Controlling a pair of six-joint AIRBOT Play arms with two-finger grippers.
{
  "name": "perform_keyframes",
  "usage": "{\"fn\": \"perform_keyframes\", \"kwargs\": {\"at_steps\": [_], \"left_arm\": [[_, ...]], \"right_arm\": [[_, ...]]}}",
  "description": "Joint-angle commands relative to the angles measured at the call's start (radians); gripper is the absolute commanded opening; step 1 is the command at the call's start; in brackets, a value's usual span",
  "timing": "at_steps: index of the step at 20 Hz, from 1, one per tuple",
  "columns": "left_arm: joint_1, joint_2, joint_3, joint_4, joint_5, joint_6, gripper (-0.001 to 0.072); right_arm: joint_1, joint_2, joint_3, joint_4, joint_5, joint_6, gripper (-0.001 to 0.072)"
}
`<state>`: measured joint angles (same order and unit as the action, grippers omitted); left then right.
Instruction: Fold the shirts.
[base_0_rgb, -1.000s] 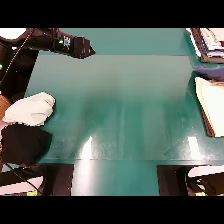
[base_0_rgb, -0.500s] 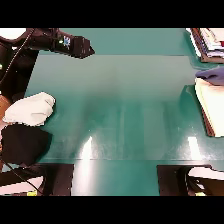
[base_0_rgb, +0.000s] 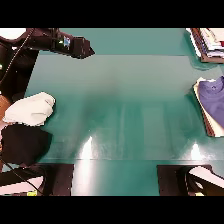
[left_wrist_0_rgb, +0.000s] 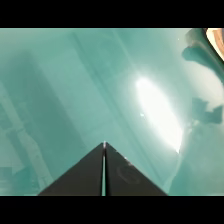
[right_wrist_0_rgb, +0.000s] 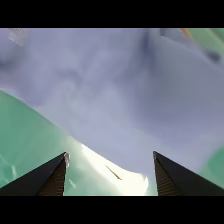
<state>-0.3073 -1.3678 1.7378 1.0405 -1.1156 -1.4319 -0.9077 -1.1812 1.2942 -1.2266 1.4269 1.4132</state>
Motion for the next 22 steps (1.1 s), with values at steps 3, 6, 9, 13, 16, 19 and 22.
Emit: {"fn": "perform_keyframes", "kwargs": {"at_steps": [3, 6, 9, 13, 16, 19, 22], "left_arm": [[0.0, 0.0, 0.0, 0.0, -0.003, 0.0, 0.0023], [0.0, 0.001, 0.0, -0.004, -0.001, -0.001, 0.0024], [0.0, 0.001, 0.0, -0.004, 0.017, -0.001, 0.0024], [0.0, 0.001, 0.0, -0.005, 0.035, -0.001, 0.0024], [0.0, 0.001, 0.0, -0.005, 0.034, -0.001, 0.0024], [0.0, 0.001, 0.0, -0.005, 0.034, -0.001, 0.0024], [0.0, 0.001, 0.0, -0.005, 0.034, -0.001, 0.0023]], "right_arm": [[-0.063, 0.087, -0.063, 0.098, -0.027, 0.002, 0.0609], [0.071, 0.108, 0.002, 0.317, -0.043, 0.002, 0.059], [0.315, 0.118, 0.056, 0.364, -0.059, 0.0, 0.059], [0.637, 0.118, 0.105, 0.359, -0.093, -0.002, 0.0309], [0.794, 0.118, 0.122, 0.359, -0.122, -0.062, 0.0018], [0.858, 0.118, 0.121, 0.359, -0.127, -0.064, 0.0018], [0.863, 0.118, 0.121, 0.36, -0.122, -0.064, 0.0018]]}}
